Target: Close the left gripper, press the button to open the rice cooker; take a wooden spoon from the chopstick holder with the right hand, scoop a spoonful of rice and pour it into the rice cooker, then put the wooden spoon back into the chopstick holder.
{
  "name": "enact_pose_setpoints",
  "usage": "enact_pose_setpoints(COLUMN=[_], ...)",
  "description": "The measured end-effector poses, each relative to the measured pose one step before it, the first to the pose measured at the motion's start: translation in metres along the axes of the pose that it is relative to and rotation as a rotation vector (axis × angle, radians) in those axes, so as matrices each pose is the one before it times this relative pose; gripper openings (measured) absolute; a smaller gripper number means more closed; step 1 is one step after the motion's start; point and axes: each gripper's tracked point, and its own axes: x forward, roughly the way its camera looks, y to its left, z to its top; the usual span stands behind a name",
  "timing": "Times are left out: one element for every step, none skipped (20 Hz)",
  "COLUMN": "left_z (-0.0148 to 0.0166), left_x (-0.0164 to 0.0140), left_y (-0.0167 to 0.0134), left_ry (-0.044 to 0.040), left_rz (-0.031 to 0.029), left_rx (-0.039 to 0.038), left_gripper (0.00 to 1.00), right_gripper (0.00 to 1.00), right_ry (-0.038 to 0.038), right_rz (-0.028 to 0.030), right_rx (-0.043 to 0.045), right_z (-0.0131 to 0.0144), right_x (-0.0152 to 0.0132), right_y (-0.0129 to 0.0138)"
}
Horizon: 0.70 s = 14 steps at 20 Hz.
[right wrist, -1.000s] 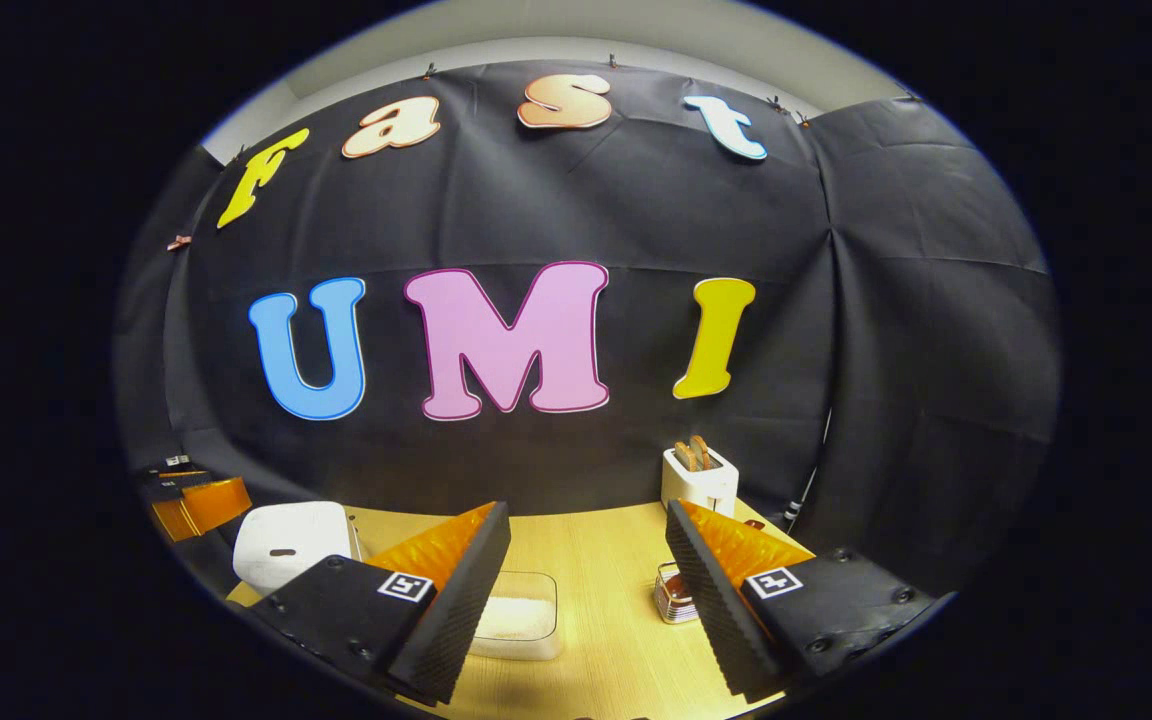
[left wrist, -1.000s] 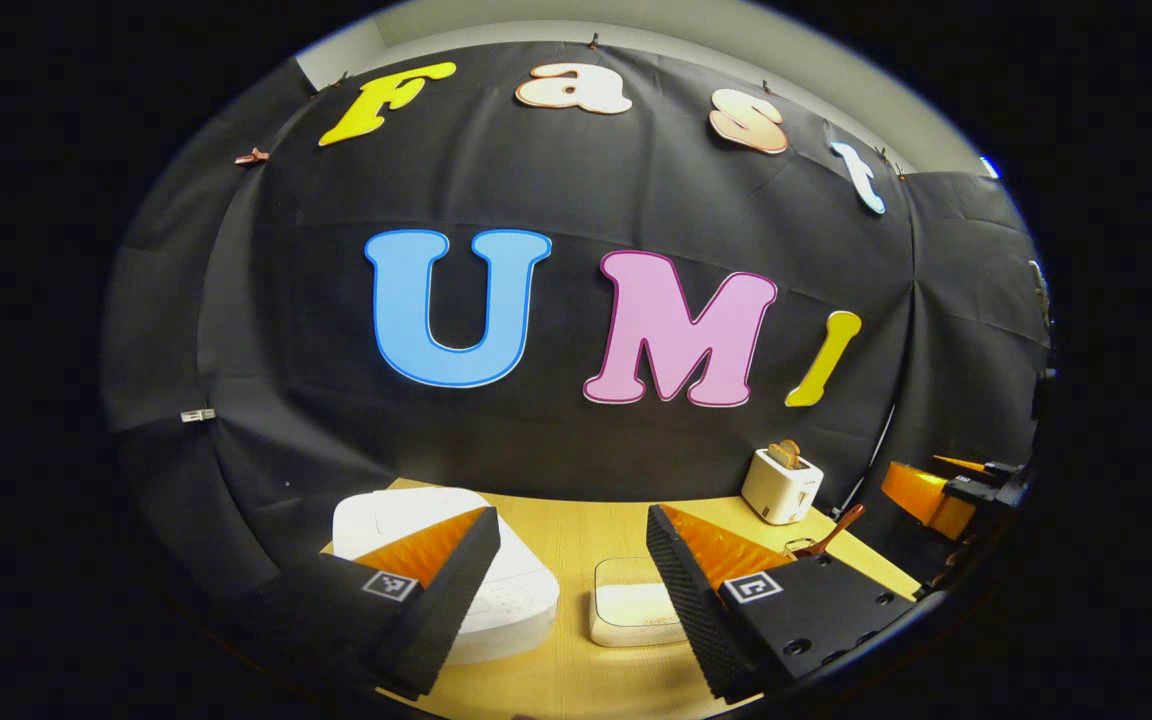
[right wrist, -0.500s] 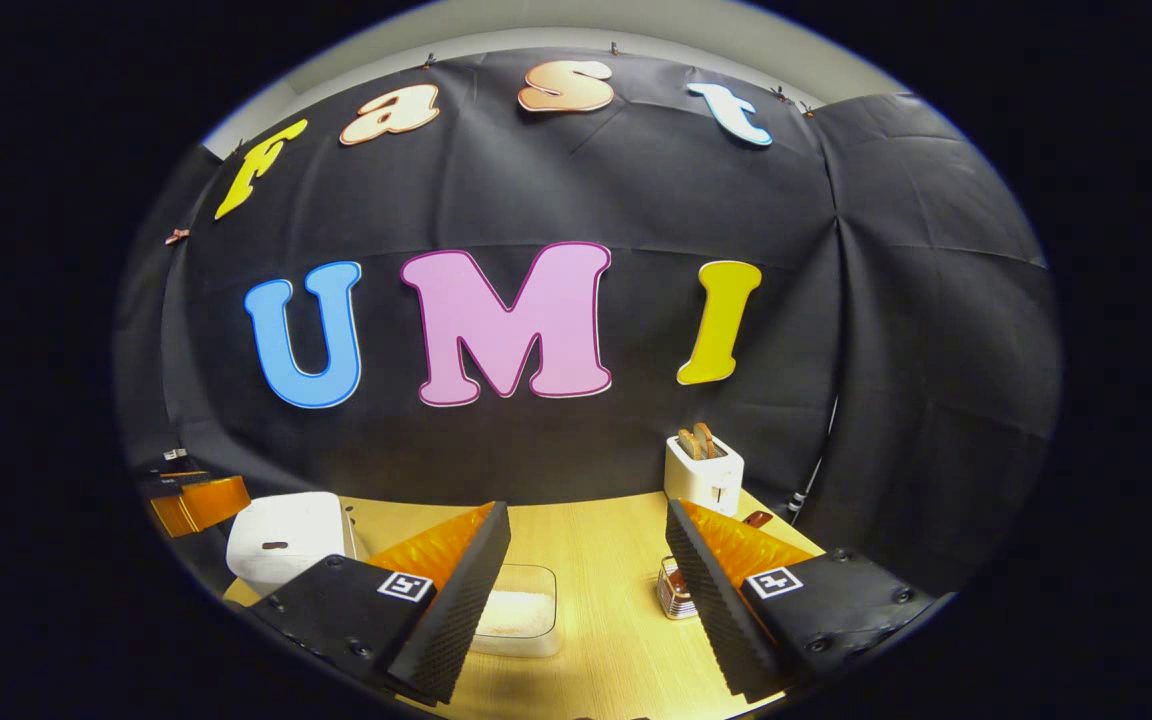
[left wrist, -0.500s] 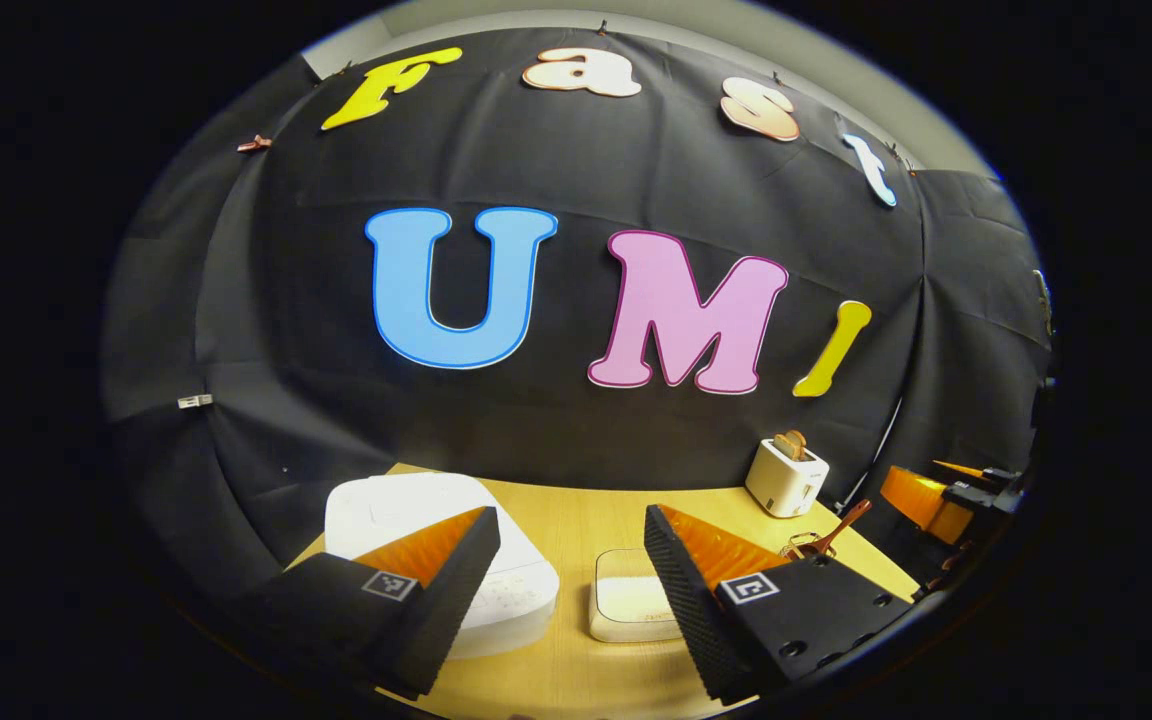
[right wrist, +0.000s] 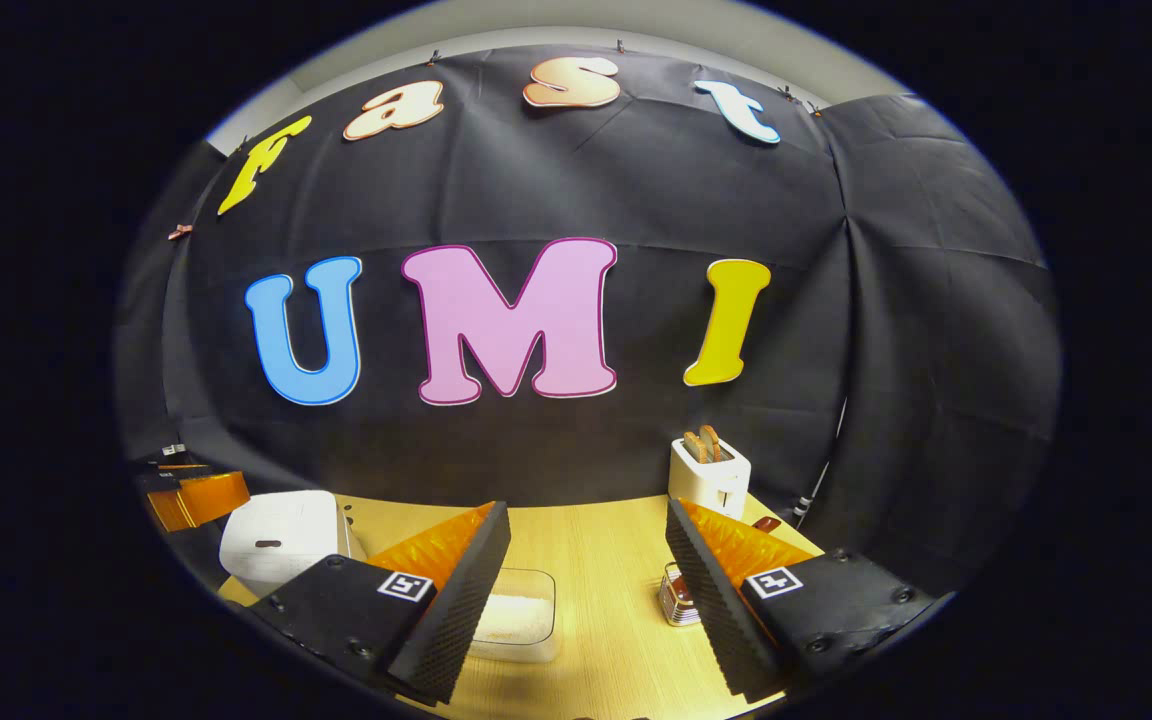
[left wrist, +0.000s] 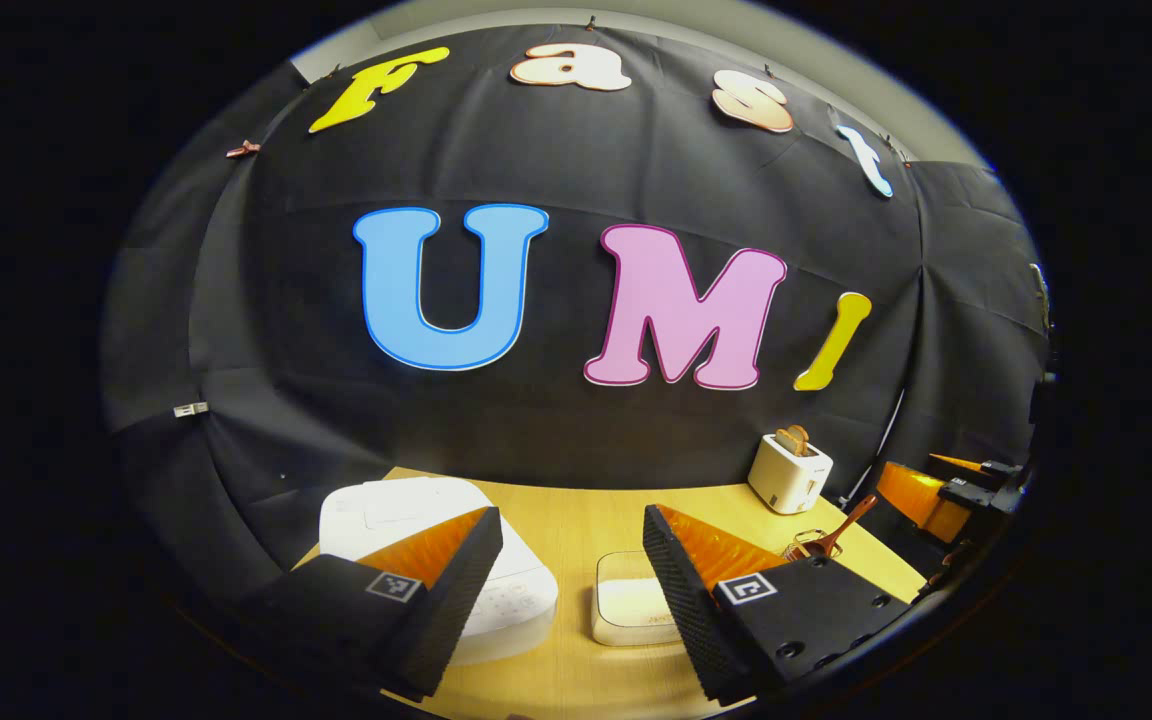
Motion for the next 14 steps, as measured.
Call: enact_pose_setpoints(left_z=[-0.00016, 0.00071, -0.00033, 0.0007, -0.00174, -0.00015, -0.00097, -0.00137, -0.00307, -0.00178, -0.00203, -0.0013, -0.0049, -0.00482], left_x=[-0.00031, 0.00001, 0.00069, 0.00036, 0.00038, 0.00148, 0.00095, 0.00253, 0.00281, 0.00393, 0.00412, 0.00585, 0.0033, 0.00777], left_y=[0.00157, 0.00258, 0.00133, 0.00274, 0.00447, 0.00472, 0.00563, 0.00598, 0.00706, 0.00833, 0.00945, 0.01305, 0.01252, 0.00556], left_ry=[0.00037, -0.00037, -0.00056, 0.00093, 0.00089, 0.00236, 0.00442, 0.00708, 0.00758, 0.00737, 0.0054, 0.00976, 0.01153, 0.02045], left_rz=[0.00517, 0.00324, -0.00031, 0.0048, 0.00767, 0.00639, 0.00937, 0.01069, 0.0131, 0.01695, 0.02476, 0.0381, 0.03598, -0.00242], left_rx=[-0.00553, -0.00801, -0.00697, -0.00331, -0.00209, -0.00348, -0.00661, -0.00853, -0.00904, -0.00712, -0.00466, -0.00399, -0.00613, -0.0156], left_gripper=[0.91, 0.89, 0.88, 0.84, 0.81, 0.76, 0.72, 0.6, 0.62, 0.43, 0.33, 0.23, 0.13, 0.06], right_gripper=[0.97, 0.97, 0.97, 0.98, 0.97, 0.98, 0.97, 0.98, 0.98, 0.97, 0.97, 0.98, 0.98, 0.97], right_ry=[0.00106, 0.00511, 0.00321, 0.00352, 0.00362, 0.0052, 0.00591, 0.00485, 0.00369, 0.00408, 0.0024, 0.00149, 0.00289, 0.00533], right_rz=[-0.00289, 0.00183, 0.00151, 0.00001, 0.00182, 0.0019, 0.00379, 0.00404, 0.00349, 0.0046, 0.00539, 0.00338, 0.00339, 0.00251], right_rx=[0.00329, 0.00499, 0.00151, -0.00113, -0.00167, -0.00087, 0.00016, -0.00139, -0.00441, -0.00519, -0.00502, -0.00505, -0.0039, -0.00299], right_z=[-0.00106, -0.00065, -0.00192, -0.0018, -0.00096, -0.00211, -0.0024, -0.00162, -0.00147, -0.00162, -0.00136, -0.00105, -0.0014, -0.00136], right_x=[0.00069, -0.00067, -0.00026, 0.00019, -0.00066, -0.00139, -0.00005, -0.00082, -0.00131, -0.0005, -0.00132, -0.00171, -0.00133, -0.00107], right_y=[-0.00179, -0.00103, -0.00023, -0.00113, -0.00027, 0.00038, 0.00059, 0.00123, 0.00099, 0.00124, 0.00114, 0.00161, 0.00047, 0.00197])
